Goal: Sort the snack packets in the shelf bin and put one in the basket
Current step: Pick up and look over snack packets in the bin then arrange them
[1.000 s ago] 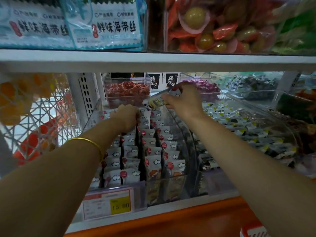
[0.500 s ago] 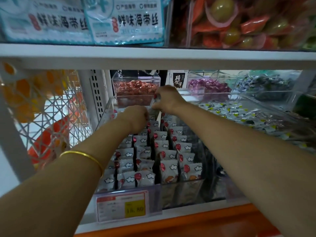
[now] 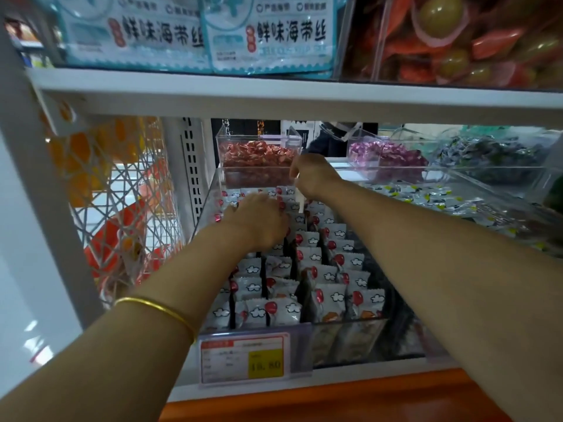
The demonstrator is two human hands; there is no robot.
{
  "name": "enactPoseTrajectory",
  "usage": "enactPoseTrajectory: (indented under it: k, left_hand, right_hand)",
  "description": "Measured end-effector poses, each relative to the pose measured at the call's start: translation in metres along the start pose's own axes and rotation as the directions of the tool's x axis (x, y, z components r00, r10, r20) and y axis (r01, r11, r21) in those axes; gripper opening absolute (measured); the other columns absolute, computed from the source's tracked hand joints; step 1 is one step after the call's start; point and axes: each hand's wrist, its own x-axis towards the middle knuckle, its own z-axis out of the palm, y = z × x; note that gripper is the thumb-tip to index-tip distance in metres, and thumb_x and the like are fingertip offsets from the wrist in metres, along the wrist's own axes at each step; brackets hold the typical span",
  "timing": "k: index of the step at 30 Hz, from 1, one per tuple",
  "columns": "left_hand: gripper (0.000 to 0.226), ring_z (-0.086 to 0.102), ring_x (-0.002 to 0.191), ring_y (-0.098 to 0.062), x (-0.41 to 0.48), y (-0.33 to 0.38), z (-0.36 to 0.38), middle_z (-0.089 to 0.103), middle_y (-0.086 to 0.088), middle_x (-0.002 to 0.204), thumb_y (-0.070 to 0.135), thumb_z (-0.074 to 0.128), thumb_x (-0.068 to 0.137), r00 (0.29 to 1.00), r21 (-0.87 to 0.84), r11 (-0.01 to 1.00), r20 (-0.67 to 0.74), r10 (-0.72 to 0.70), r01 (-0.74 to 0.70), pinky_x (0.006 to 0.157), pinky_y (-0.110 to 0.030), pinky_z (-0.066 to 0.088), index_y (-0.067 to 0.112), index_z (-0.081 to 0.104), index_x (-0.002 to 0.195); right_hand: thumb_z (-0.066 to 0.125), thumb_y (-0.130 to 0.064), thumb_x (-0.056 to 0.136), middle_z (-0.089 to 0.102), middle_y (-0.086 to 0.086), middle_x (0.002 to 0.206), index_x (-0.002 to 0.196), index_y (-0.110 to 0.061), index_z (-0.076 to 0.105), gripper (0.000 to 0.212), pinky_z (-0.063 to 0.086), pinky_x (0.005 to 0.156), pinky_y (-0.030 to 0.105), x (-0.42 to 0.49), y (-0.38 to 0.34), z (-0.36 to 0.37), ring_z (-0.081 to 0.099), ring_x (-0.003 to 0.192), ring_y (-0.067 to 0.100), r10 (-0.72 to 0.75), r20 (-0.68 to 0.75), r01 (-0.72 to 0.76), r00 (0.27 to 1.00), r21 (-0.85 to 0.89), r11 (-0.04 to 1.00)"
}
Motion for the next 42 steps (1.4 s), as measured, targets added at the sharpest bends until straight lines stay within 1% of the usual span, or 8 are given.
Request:
enactPoseTrajectory:
  k: [4, 8, 15, 19, 24, 31, 36, 42]
  left_hand:
    - [0.038, 0.046, 0.111, -0.046, -0.005, -0.001, -0.001, 0.051, -0.030, 0.115, 0.024, 0.034, 0.096, 1.000, -0.018, 1.000, 0.006, 0.001, -0.001, 0.095, -0.059, 0.038, -0.009, 0.051, 0.101]
    - [0.041, 0.042, 0.117, -0.046, -0.013, -0.001, -0.001, 0.048, -0.030, 0.123, 0.024, 0.033, 0.097, 1.000, 0.031, 0.999, 0.017, -0.012, 0.011, 0.098, -0.058, 0.036, -0.012, 0.049, 0.107]
    - [0.030, 0.040, 0.117, -0.040, -0.033, 0.005, -0.002, 0.047, -0.025, 0.118, 0.019, 0.036, 0.095, 0.993, -0.086, 0.996, -0.116, -0.015, 0.005, 0.100, -0.049, 0.035, -0.006, 0.051, 0.102]
    - [0.018, 0.042, 0.120, -0.032, -0.058, 0.017, -0.008, 0.049, -0.017, 0.120, 0.015, 0.041, 0.095, 0.970, -0.298, 0.953, -0.244, -0.024, -0.051, 0.093, -0.030, 0.034, 0.003, 0.052, 0.102]
    - [0.050, 0.032, 0.135, -0.022, -0.097, 0.032, -0.019, 0.030, -0.006, 0.151, 0.025, 0.047, 0.096, 0.950, -0.448, 0.888, -0.309, -0.044, -0.105, 0.111, -0.035, 0.029, 0.014, 0.033, 0.143]
    - [0.067, 0.044, 0.110, -0.002, -0.149, 0.051, -0.022, 0.046, 0.007, 0.132, 0.048, 0.060, 0.081, 0.974, -0.539, 0.820, -0.207, 0.094, -0.194, 0.075, -0.013, 0.039, 0.027, 0.035, 0.141]
    - [0.077, 0.053, 0.093, 0.005, -0.172, 0.060, -0.026, 0.049, 0.026, 0.103, 0.063, 0.055, 0.061, 0.976, -0.443, 0.872, -0.151, 0.156, -0.207, 0.065, -0.007, 0.040, 0.031, 0.048, 0.131]
    - [0.017, 0.054, 0.073, -0.007, -0.176, 0.052, -0.020, 0.056, 0.009, 0.081, 0.043, 0.069, 0.072, 0.967, -0.412, 0.874, -0.115, 0.229, -0.256, 0.065, -0.018, 0.043, 0.036, 0.055, 0.076]
  right_hand:
    - [0.058, -0.006, 0.090, 0.062, 0.015, 0.116, 0.118, -0.002, 0.057, 0.028, 0.050, 0.091, 0.036, 0.010, 0.000, 0.017, 0.061, 0.104, 0.027, 0.058, 0.028, -0.057, 0.998, -0.030, 0.998]
    - [0.057, -0.007, 0.090, 0.066, 0.013, 0.103, 0.097, -0.004, 0.063, 0.009, 0.050, 0.086, 0.034, 0.009, 0.000, 0.023, 0.062, 0.092, 0.023, 0.113, -0.002, -0.112, 0.994, 0.115, 0.987]
    - [0.048, -0.004, 0.094, 0.064, 0.020, 0.109, 0.105, 0.004, 0.060, 0.018, 0.053, 0.080, 0.035, -0.005, -0.006, -0.012, 0.065, 0.096, 0.029, 0.159, -0.163, -0.110, 0.974, 0.274, 0.956]
    - [0.044, -0.001, 0.094, 0.062, 0.017, 0.100, 0.086, -0.005, 0.055, 0.015, 0.055, 0.079, 0.050, -0.051, -0.006, -0.040, 0.064, 0.094, 0.035, 0.218, -0.282, -0.024, 0.934, 0.560, 0.828]
    - [0.048, -0.007, 0.097, 0.055, 0.001, 0.084, 0.079, -0.018, 0.048, 0.021, 0.054, 0.048, 0.026, -0.142, -0.007, -0.065, 0.062, 0.055, 0.010, 0.272, -0.313, 0.083, 0.910, 0.781, 0.619]
    - [0.050, -0.013, 0.097, 0.060, 0.011, 0.080, 0.085, -0.013, 0.053, 0.012, 0.056, 0.054, 0.029, -0.235, -0.013, -0.063, 0.064, 0.061, 0.018, 0.252, -0.180, 0.068, 0.951, 0.915, 0.399]
    - [0.051, -0.013, 0.095, 0.062, 0.001, 0.070, 0.085, -0.014, 0.054, 0.011, 0.053, 0.054, 0.024, -0.262, -0.017, -0.058, 0.064, 0.062, 0.013, 0.183, -0.082, 0.022, 0.980, 0.952, 0.306]
    - [0.056, -0.008, 0.091, 0.058, 0.009, 0.082, 0.081, -0.017, 0.059, 0.014, 0.053, 0.056, 0.025, -0.272, -0.013, -0.058, 0.060, 0.070, 0.019, 0.091, -0.060, 0.030, 0.994, 0.952, 0.304]
